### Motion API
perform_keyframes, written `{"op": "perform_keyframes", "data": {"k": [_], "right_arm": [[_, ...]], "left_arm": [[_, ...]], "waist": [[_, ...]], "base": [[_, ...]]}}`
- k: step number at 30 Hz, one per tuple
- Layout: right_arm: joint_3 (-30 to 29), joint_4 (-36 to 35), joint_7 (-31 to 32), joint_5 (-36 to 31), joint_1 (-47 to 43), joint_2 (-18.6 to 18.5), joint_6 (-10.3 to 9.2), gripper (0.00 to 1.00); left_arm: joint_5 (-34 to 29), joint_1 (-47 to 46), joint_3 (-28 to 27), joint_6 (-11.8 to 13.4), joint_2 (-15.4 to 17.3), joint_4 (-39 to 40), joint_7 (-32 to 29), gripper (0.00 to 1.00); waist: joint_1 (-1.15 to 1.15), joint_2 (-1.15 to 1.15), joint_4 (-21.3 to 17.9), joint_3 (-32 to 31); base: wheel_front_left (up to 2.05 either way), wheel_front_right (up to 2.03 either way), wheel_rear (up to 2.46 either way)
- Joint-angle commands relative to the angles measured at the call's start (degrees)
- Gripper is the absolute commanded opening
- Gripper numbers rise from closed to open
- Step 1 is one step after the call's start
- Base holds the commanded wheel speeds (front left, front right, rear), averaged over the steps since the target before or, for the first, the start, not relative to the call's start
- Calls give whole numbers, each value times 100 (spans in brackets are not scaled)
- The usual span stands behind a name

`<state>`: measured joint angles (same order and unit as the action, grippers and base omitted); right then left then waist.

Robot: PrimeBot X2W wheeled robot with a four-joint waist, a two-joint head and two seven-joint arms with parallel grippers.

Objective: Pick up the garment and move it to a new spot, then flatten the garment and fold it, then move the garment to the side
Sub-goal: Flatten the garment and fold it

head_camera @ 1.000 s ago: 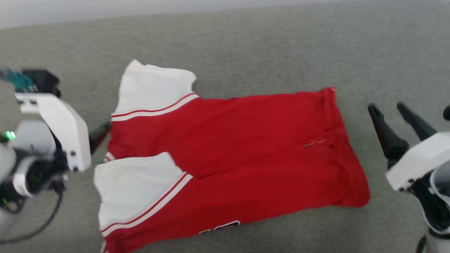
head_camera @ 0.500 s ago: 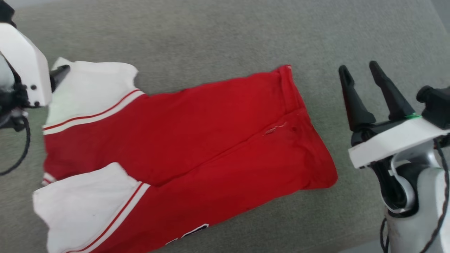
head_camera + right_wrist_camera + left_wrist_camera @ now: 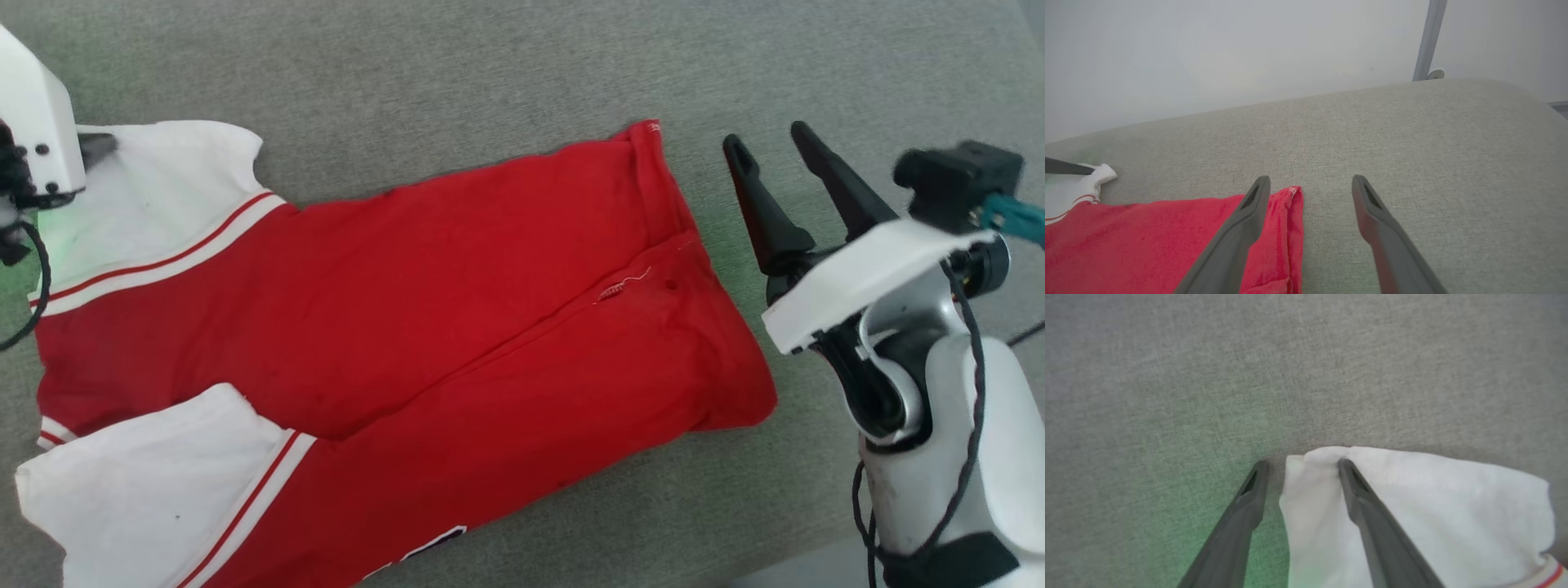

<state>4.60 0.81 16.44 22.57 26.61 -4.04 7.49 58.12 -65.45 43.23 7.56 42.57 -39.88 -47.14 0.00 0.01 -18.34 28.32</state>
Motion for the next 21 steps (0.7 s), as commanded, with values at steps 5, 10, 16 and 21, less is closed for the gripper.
{"op": "perform_keyframes", "data": {"k": [5, 10, 16, 21], "right_arm": [[131, 458, 651, 35, 445, -191, 0, 100], [360, 1107, 1368, 138, 954, -403, 0, 100], [759, 2009, 2248, 266, 1535, -619, 0, 100], [1170, 2624, 3018, 395, 1794, -695, 2, 39]], "left_arm": [[-22, 88, 261, -258, -416, -368, -6, 0], [-95, -218, 314, -486, -802, -585, 185, 0], [-130, -440, 392, -696, -1198, -915, 307, 0], [-125, -560, 422, -850, -1439, -1161, 453, 0]], "waist": [[0, -1, 181, 83], [0, -1, 413, 119], [0, -1, 694, 117], [0, -1, 887, 65]], "base": [[0, 0, 0], [0, 0, 0], [0, 0, 0], [0, 0, 0]]}}
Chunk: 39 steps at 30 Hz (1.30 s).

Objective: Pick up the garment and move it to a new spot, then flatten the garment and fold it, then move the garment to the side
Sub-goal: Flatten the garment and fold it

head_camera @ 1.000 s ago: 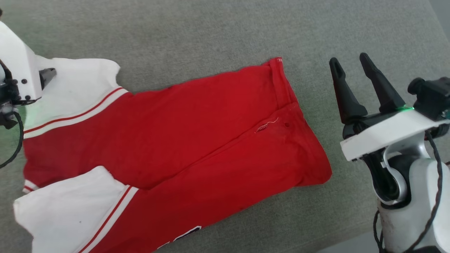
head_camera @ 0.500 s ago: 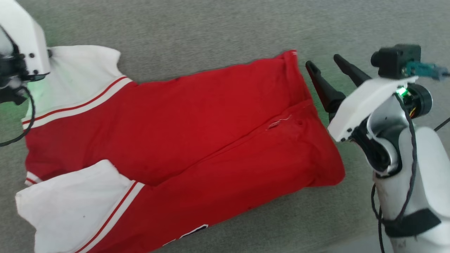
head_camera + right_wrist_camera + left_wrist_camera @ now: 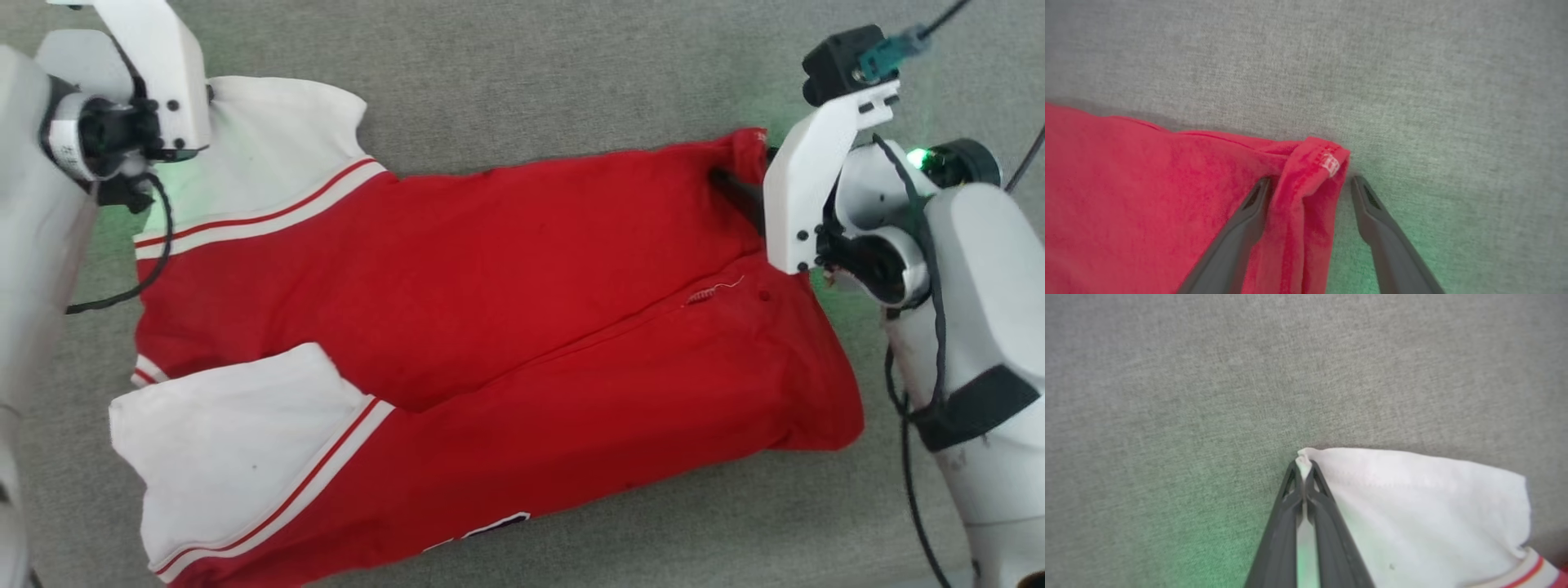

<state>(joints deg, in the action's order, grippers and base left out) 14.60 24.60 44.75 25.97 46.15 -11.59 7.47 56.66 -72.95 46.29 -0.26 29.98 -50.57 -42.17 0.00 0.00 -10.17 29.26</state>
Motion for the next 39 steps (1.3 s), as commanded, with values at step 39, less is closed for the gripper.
{"op": "perform_keyframes", "data": {"k": [39], "right_arm": [[-1005, -3160, 888, 673, -3042, -1330, 2, 0]], "left_arm": [[605, 2952, 126, 2023, 1473, 5419, -918, 0]], "waist": [[0, 0, 1147, -1721]], "base": [[0, 0, 0]]}}
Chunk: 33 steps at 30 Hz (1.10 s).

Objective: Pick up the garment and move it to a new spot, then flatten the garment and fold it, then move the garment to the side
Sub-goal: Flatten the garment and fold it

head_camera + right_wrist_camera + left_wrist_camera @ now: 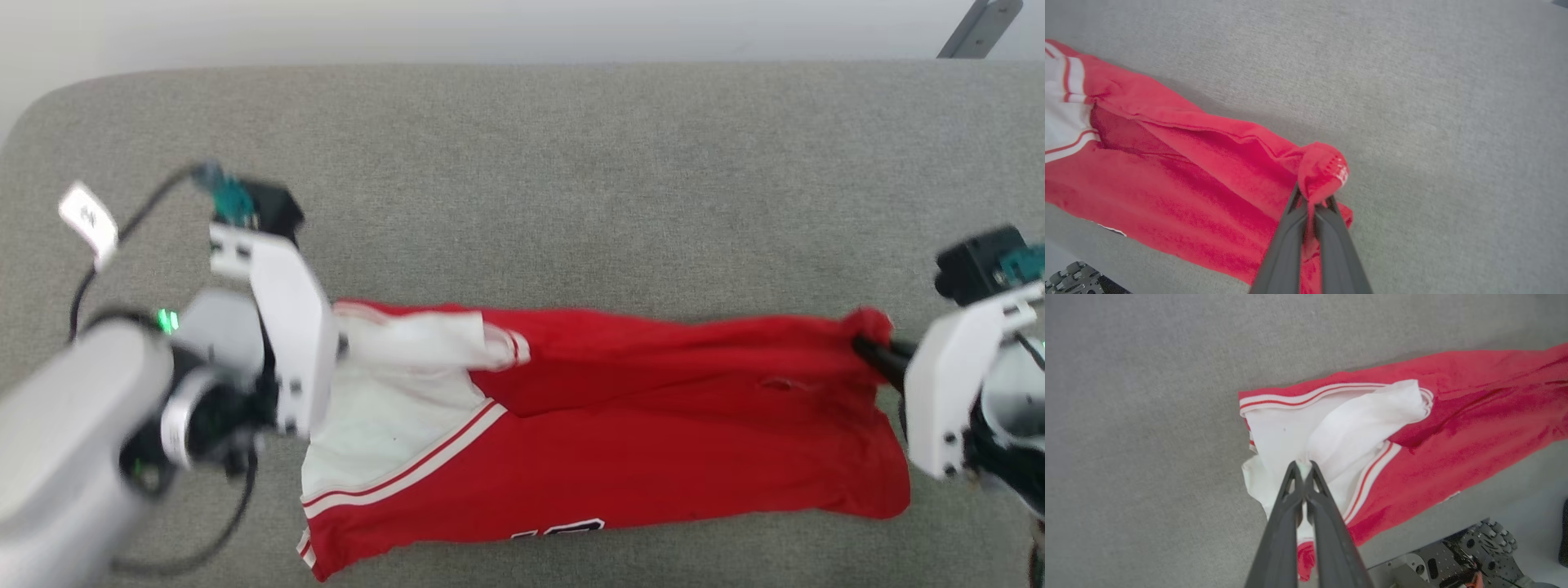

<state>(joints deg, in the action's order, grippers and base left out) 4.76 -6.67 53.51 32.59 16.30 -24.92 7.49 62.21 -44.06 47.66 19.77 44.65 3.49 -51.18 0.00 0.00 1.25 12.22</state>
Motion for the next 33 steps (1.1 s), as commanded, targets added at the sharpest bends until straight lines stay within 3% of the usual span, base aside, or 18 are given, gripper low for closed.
{"op": "perform_keyframes", "data": {"k": [1, 4, 7, 12, 13, 14, 15, 16, 26, 33], "right_arm": [[-93, -127, 77, 26, -187, 20, 0, 0], [-324, -332, 216, 19, -576, 133, 0, 0], [-421, -348, 296, -8, -881, 288, 0, 0], [-390, -38, 195, -139, -1033, 510, 0, 0], [-392, 70, 140, -163, -994, 565, 0, 15], [-355, 170, 81, -175, -947, 617, 0, 24], [-315, 262, 21, -227, -897, 625, 0, 49], [-285, 338, -53, -241, -854, 636, 0, 100], [-436, 520, -221, -165, -767, 612, 0, 100], [-931, 478, 113, -87, -968, 581, 0, 100]], "left_arm": [[53, 226, -1, 152, 90, 277, -29, 0], [127, 711, 43, 515, 307, 877, 7, 0], [227, 1131, 94, 714, 371, 1139, 103, 0], [369, 1571, 172, 670, 247, 909, 345, 2], [400, 1618, 158, 630, 188, 800, 417, 29], [423, 1657, 147, 572, 128, 689, 489, 43], [394, 1672, 136, 502, 89, 589, 576, 62], [399, 1689, 100, 437, 34, 477, 677, 100], [308, 1899, -254, -1, -136, 156, 1738, 100], [3, 2220, -668, -390, -110, 170, 3189, 100]], "waist": [[0, 0, 10, -30], [0, 0, 17, -52], [0, 0, 20, -62], [0, 0, 15, -70], [0, 0, 15, -74], [0, 0, 12, -78], [0, 0, 11, -83], [0, 0, 12, -88], [0, 0, 17, -151], [0, 0, 71, -140]], "base": [[0, 0, 0], [0, 0, 0], [0, 0, 0], [0, 0, 0], [0, 0, 0], [0, 0, 0], [0, 0, 0], [0, 0, 0], [0, 0, 0], [0, 0, 0]]}}
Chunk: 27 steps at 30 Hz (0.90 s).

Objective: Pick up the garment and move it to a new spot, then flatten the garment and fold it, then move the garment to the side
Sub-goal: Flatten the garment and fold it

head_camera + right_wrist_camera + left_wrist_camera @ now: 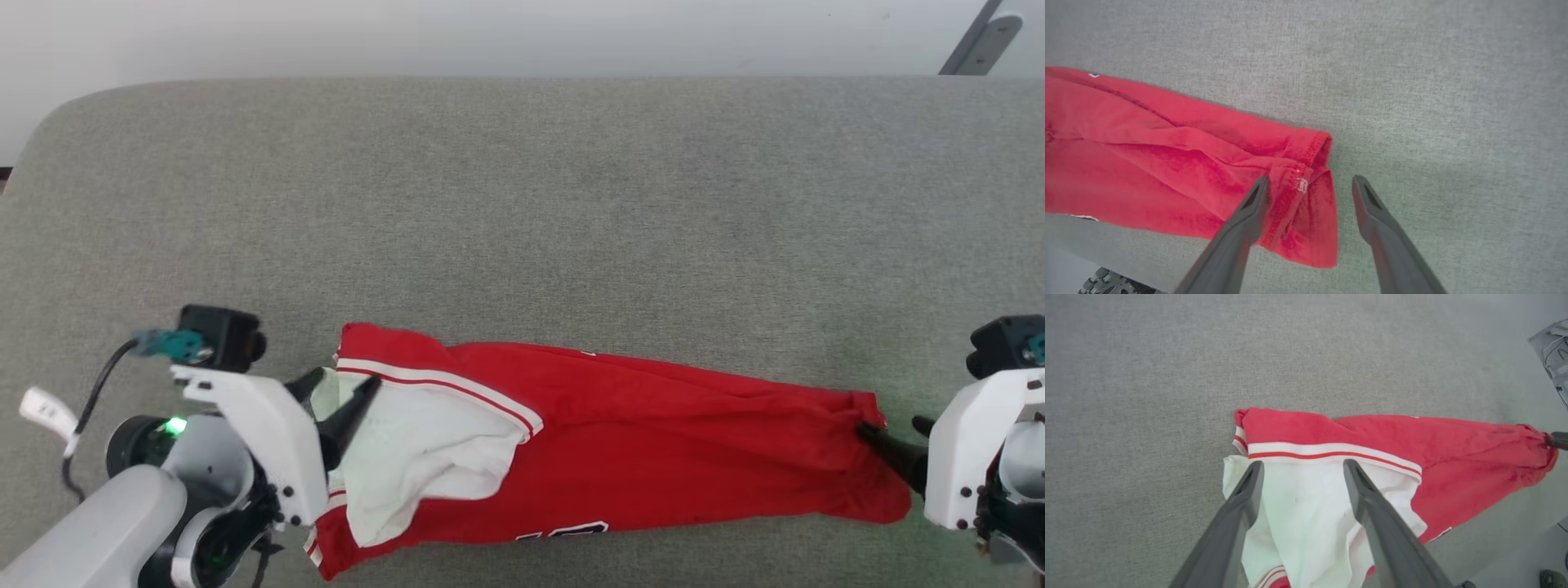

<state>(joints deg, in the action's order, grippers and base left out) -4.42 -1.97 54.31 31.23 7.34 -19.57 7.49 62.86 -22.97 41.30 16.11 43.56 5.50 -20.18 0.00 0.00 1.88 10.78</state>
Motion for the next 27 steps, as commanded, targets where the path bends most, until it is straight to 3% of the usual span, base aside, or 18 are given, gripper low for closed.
{"op": "perform_keyframes", "data": {"k": [1, 9, 18, 21, 27], "right_arm": [[-35, 40, 72, 67, -80, 50, 0, 100], [224, 596, 34, 259, 79, 76, 0, 100], [1221, 1667, -315, 810, 487, -30, 2, 100], [1552, 1869, -441, 1075, 654, -37, 15, 0], [1805, 2064, -691, 1523, 867, -299, 12, 0]], "left_arm": [[-136, 156, -54, -79, 16, -47, 261, 100], [-318, 660, -463, -272, -126, -390, 1788, 100], [-397, 1130, -853, -504, -327, -949, 3155, 100], [-396, 1251, -988, -599, -479, -1085, 3380, 100], [-527, 1520, -1433, -851, -835, -1286, 3540, 100]], "waist": [[0, 0, 14, 8], [0, 0, 107, 42], [0, 0, 230, 37], [0, 0, 273, 21], [0, 0, 331, -23]], "base": [[0, 0, 0], [0, 0, 0], [0, 0, 0], [0, 0, 0], [0, 0, 0]]}}
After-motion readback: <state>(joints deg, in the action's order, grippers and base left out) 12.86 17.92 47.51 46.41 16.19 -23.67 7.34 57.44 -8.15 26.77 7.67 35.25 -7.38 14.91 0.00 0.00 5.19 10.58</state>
